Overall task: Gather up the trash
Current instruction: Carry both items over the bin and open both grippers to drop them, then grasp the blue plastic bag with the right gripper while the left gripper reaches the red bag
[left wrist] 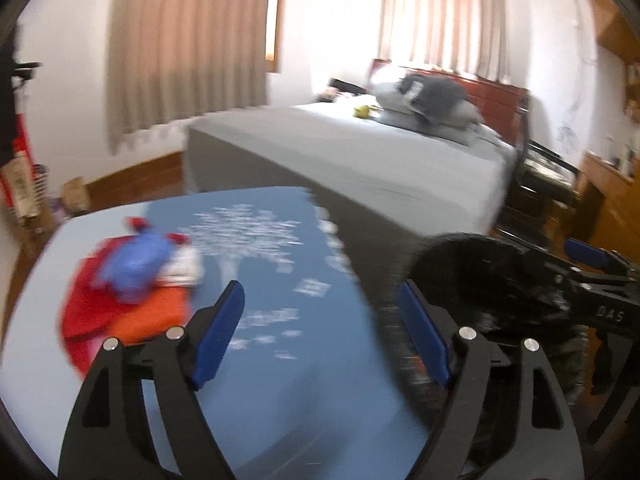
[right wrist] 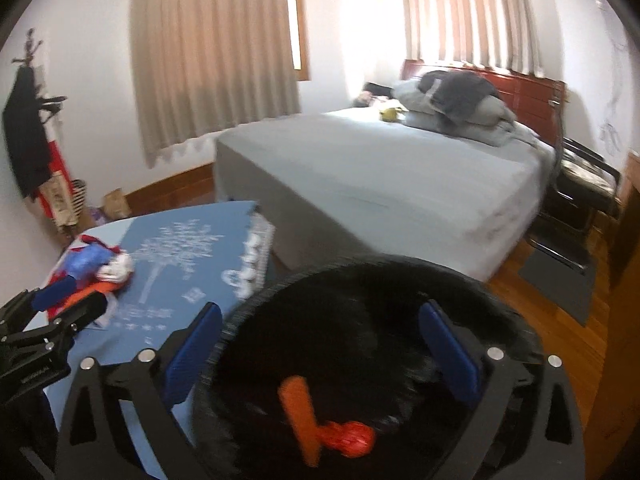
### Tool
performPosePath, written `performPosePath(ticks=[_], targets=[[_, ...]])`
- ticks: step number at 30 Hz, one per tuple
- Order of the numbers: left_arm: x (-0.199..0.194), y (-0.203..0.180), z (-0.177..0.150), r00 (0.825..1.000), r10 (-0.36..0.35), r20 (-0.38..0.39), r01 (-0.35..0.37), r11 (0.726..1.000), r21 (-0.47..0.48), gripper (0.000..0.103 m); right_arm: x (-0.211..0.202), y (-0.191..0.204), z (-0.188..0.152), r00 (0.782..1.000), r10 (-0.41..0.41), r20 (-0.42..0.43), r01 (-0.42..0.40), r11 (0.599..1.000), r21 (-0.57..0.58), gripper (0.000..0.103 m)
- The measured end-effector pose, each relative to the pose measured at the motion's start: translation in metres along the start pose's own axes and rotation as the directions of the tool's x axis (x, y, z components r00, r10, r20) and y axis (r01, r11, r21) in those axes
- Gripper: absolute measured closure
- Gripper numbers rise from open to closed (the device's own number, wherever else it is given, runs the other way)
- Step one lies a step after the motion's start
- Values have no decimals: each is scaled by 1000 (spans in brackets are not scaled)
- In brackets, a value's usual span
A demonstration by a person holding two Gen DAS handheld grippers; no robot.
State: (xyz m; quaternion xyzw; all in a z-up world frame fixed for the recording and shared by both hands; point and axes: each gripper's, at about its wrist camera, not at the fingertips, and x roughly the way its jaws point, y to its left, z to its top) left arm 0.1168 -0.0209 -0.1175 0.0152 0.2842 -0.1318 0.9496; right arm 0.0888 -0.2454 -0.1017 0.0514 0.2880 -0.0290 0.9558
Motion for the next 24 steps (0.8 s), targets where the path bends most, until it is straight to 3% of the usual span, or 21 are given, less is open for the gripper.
performPosePath(ticks=[5, 12, 24], targets=[[-18, 51, 2, 989, 144, 22, -143, 989, -42, 26, 18, 46, 11, 996, 89, 4, -89, 995, -43, 6], [-32, 119, 2, 952, 305, 21, -301, 948, -108, 26, 44, 119, 21, 979, 204, -7, -204, 974, -100, 6], [-33, 187, -4, 906, 422, -8, -417, 890, -184, 26, 88, 231, 24, 935, 348, -69, -354, 917, -184, 6]])
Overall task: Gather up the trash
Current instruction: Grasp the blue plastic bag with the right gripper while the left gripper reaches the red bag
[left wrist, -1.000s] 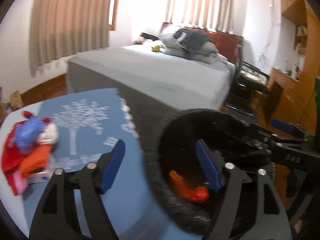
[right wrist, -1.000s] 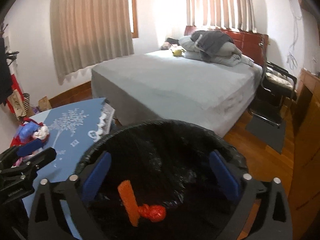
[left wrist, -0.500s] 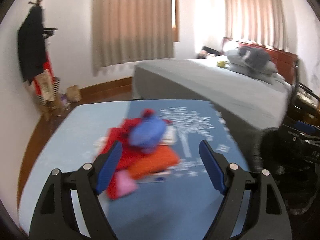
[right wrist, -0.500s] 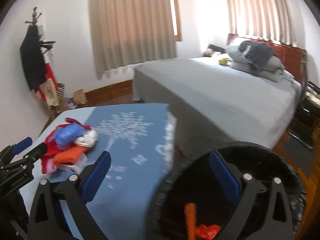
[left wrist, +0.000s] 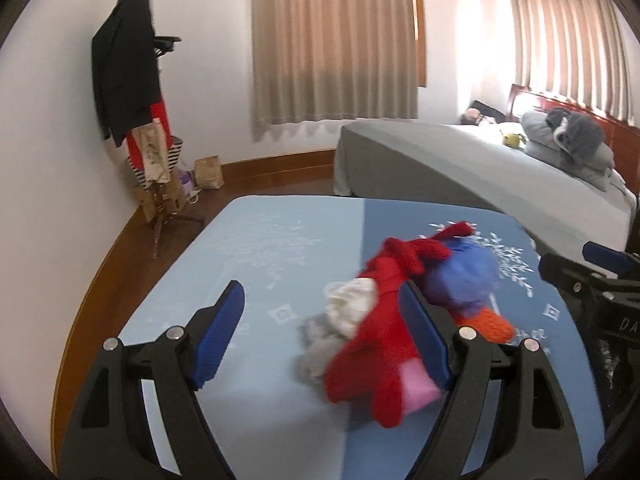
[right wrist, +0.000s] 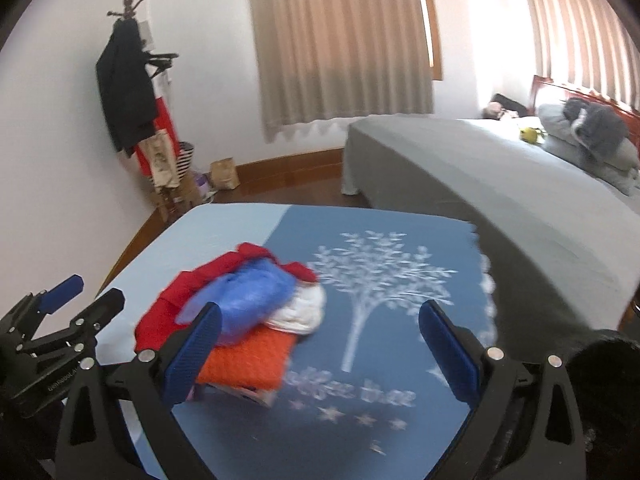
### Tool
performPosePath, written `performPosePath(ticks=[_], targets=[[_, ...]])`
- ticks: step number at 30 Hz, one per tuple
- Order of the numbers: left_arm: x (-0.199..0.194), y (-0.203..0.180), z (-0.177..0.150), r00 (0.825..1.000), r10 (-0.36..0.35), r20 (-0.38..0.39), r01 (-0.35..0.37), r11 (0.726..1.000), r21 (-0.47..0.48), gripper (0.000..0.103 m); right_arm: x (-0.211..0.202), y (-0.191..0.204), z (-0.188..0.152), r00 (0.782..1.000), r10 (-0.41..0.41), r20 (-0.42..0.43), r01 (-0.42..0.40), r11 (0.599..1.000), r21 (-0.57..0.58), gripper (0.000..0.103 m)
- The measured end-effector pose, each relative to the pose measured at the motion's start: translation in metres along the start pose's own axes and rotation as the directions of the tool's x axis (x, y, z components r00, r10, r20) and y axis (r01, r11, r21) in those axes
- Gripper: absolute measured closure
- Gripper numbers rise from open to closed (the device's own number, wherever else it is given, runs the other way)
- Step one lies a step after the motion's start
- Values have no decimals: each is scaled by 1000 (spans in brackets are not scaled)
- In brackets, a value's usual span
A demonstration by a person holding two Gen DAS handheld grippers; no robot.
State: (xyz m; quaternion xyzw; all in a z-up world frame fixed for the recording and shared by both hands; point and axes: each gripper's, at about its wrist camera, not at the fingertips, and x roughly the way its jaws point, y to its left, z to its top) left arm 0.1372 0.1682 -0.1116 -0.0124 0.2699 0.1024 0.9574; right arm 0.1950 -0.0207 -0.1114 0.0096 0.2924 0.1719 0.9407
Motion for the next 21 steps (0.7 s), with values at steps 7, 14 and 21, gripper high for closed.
performPosePath(ticks=[7, 14, 21], targets=[[7, 28, -3, 999, 47, -4, -47, 998, -39, 26, 29, 21, 3, 998, 50, -46, -51, 999, -13, 10], [8, 35, -3, 998, 55, -5, -55, 997, -54, 26, 49, 34, 2, 988, 117, -100, -118, 993, -9, 39], [7, 28, -7, 1000, 28, -8, -29, 998, -50, 26, 44, 37, 2, 974, 200, -106, -204, 979, -22, 75]])
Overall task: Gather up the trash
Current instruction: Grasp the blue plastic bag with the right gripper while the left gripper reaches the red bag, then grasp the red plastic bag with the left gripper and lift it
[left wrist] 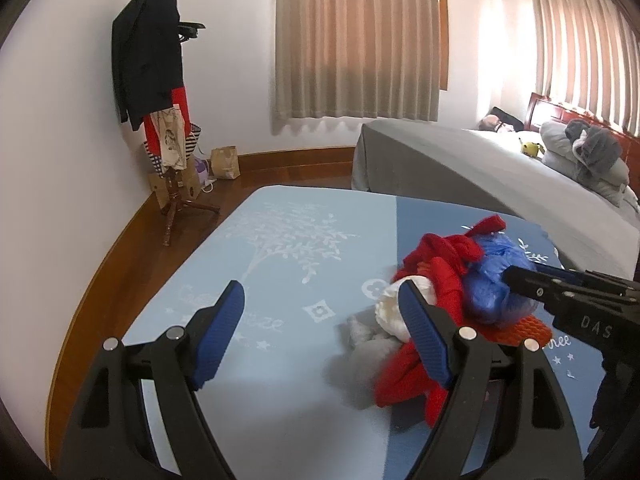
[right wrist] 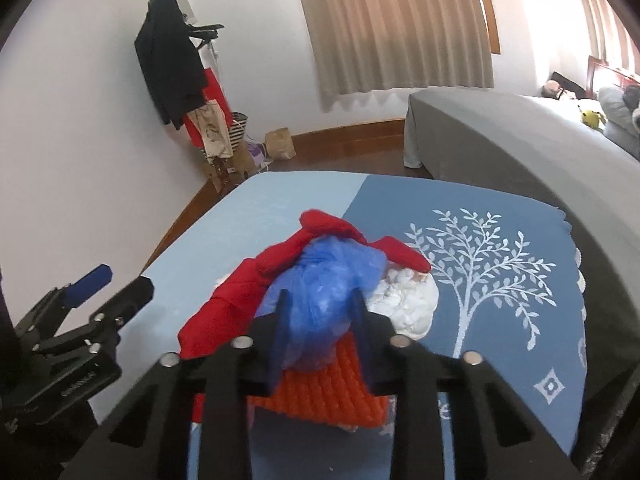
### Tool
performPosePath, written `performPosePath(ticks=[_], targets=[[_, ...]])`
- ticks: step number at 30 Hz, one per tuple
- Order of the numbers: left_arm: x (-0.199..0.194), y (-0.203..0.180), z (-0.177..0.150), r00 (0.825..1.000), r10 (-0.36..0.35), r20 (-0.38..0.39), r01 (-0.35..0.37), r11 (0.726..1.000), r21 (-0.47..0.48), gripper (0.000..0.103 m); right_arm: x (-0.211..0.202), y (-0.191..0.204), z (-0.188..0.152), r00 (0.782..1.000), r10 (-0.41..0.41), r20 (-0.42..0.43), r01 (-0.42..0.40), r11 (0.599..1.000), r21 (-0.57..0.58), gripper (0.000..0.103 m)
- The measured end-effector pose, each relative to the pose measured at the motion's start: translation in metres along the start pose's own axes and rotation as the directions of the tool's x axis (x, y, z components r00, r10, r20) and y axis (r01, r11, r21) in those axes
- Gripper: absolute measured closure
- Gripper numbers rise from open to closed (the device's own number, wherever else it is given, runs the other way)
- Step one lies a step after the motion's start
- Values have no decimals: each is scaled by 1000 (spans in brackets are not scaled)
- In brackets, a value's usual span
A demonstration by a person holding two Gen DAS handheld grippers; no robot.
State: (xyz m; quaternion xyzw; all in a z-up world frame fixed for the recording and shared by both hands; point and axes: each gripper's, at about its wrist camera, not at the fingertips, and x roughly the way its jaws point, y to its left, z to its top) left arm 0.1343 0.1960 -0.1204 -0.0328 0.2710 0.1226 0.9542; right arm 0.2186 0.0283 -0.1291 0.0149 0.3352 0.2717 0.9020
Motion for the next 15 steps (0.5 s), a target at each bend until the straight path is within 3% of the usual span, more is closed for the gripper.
performPosePath(ticks=[2, 7, 15], targets=[[-1, -4, -1, 1000, -11, 1, 11, 1000, 4, 26, -5, -1, -1, 1000, 5, 3, -5, 1000, -8, 80], [-2, -18, -2, 999, -53, -6, 53, 998, 19, 28, -27, -10, -6, 1000, 9, 26, -9, 1000, 10, 81], [13, -48, -8, 989, -137, -50, 140, 988, 60, 48, -57, -28, -17, 999, -18, 34, 17, 1000, 26, 81]])
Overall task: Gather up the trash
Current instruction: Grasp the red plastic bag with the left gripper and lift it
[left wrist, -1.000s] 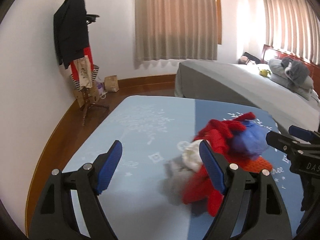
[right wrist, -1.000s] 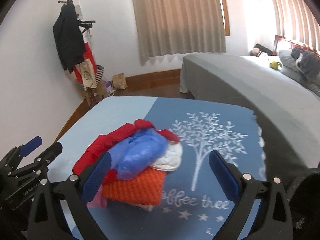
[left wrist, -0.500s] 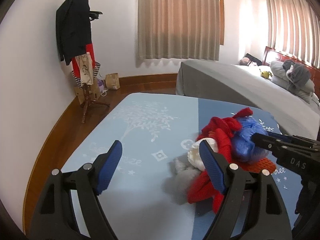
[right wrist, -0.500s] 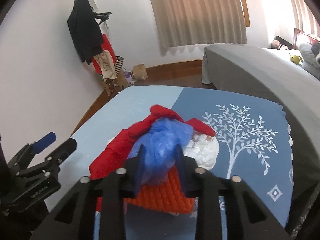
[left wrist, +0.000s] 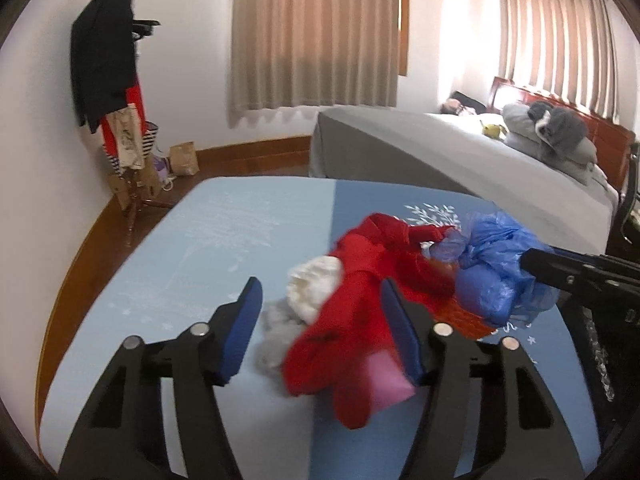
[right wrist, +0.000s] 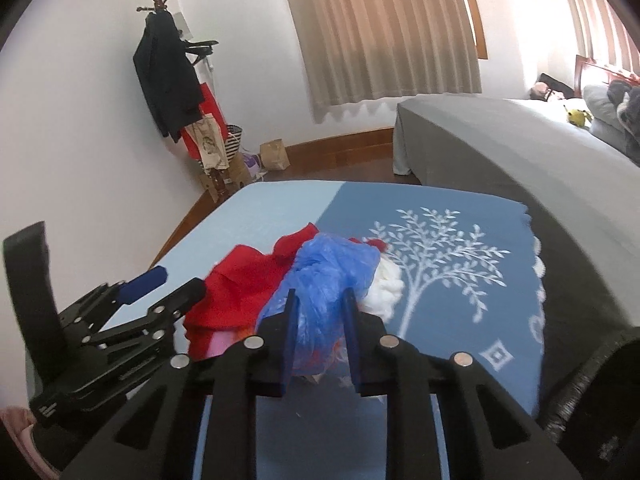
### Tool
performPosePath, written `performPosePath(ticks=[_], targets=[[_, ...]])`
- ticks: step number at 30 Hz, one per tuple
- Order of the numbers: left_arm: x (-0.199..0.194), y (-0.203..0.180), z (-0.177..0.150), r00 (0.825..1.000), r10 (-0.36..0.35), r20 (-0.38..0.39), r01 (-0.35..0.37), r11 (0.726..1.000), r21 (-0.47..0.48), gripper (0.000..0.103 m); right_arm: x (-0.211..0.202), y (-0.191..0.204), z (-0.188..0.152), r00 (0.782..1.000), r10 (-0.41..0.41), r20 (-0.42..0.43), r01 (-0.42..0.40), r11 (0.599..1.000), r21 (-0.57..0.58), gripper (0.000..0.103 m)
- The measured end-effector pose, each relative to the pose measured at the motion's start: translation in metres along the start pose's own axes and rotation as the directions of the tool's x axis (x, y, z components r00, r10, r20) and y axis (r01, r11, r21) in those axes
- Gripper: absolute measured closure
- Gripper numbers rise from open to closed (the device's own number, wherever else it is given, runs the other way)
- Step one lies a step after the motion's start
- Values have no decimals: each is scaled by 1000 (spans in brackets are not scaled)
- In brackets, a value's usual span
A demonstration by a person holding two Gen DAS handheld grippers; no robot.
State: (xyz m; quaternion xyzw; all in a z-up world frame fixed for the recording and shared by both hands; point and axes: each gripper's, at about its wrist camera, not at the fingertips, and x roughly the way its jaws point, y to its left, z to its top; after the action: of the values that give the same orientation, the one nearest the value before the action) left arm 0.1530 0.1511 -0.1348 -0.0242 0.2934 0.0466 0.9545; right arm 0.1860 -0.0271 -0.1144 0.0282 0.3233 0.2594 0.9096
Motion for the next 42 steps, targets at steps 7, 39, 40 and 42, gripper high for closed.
performPosePath(ticks=[7, 39, 40, 42], targets=[[21, -16, -7, 998, -37, -56, 40, 998, 48, 81, -9, -17, -9, 1000, -27, -14, 27, 999, 22, 81], [26, -54, -9, 994, -87, -69, 92, 994, 59, 61, -35, -42, -20, 995, -95, -3, 95, 994, 58, 81], [26, -54, -8, 994, -90, -66, 94, 994, 60, 65, -35, -44, -20, 995, -97, -4, 97, 993, 60, 81], [25, -56, -7, 993, -97, -63, 102, 992, 71, 92, -36, -45, -20, 995, -100, -2, 100, 993, 63, 81]])
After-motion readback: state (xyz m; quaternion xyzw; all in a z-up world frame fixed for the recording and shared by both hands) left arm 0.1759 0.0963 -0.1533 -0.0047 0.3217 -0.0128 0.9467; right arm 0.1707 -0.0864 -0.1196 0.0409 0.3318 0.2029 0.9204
